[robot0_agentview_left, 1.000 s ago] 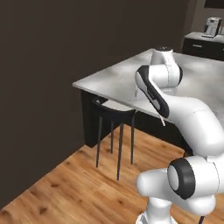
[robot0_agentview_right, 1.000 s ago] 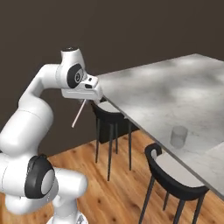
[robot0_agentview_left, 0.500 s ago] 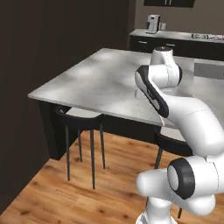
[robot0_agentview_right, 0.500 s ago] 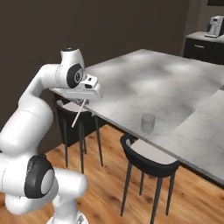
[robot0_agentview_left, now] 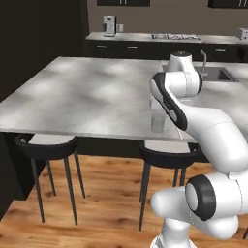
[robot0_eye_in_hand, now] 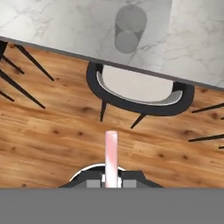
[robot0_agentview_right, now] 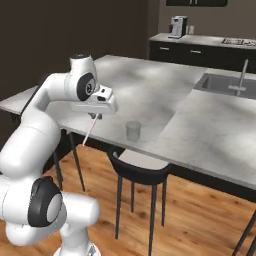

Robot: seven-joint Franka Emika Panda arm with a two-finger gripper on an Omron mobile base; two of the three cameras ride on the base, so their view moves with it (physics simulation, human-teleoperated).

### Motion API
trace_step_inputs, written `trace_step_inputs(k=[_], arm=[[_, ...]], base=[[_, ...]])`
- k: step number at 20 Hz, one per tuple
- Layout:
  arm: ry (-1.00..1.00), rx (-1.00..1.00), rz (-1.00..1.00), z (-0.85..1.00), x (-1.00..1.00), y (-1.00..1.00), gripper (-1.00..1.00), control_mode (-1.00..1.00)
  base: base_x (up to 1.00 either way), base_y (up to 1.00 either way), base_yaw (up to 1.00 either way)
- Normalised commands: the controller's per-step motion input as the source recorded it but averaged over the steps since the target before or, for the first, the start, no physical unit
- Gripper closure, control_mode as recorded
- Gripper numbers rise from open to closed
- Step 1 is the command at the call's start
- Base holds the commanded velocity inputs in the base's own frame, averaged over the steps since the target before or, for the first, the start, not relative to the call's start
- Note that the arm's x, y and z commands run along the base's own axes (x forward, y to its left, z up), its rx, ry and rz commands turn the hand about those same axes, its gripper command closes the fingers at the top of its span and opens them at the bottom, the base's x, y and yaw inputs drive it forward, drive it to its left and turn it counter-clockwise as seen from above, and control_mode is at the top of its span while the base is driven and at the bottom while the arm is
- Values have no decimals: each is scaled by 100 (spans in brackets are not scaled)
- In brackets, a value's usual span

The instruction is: Take a straw from the drawer in front and place it inside the glass cup on the dining counter.

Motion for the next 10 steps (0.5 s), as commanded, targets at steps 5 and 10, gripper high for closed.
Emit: trace_step_inputs(k=[5,10], arm=[[0,0,0,0,0,0,100,100],[0,0,0,0,0,0,100,100]], base=[[48,36,-42],[51,41,-36]])
